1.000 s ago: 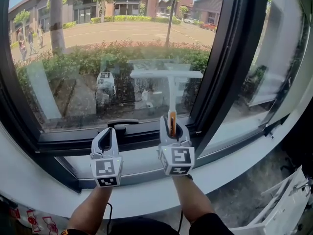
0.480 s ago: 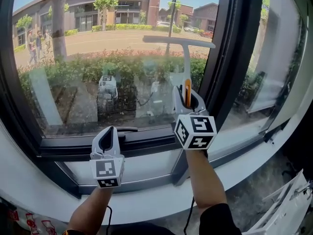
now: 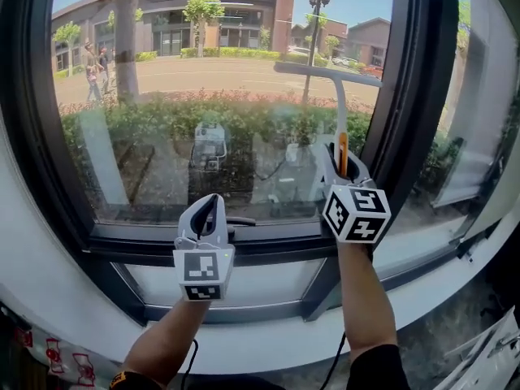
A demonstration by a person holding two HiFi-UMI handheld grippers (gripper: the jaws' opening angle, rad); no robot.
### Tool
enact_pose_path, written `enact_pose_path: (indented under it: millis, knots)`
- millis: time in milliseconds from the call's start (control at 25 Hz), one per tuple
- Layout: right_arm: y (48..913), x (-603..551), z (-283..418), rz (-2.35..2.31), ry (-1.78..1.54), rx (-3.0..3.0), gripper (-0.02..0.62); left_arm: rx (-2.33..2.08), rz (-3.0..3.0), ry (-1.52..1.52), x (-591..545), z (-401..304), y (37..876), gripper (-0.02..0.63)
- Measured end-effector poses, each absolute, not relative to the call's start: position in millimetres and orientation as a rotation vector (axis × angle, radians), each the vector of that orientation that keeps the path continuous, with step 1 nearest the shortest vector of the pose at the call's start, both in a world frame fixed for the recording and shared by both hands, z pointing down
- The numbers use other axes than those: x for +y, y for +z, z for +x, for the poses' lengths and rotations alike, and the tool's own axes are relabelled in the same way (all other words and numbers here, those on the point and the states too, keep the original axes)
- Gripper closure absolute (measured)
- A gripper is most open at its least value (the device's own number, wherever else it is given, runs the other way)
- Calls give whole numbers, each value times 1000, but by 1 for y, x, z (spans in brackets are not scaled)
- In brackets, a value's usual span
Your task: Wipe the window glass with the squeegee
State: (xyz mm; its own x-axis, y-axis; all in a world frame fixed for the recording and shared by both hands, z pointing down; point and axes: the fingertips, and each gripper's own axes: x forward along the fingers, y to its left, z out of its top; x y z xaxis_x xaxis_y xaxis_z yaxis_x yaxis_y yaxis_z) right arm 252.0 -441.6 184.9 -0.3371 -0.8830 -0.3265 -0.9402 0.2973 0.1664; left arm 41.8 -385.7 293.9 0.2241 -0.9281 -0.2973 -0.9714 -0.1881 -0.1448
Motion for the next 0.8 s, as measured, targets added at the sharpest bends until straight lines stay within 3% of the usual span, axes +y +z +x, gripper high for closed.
enact_pose_path:
  millis: [800]
  knots:
    - [276, -441, 263, -1728, 359, 2463, 537, 1812, -2242, 162, -381, 41, 327, 600]
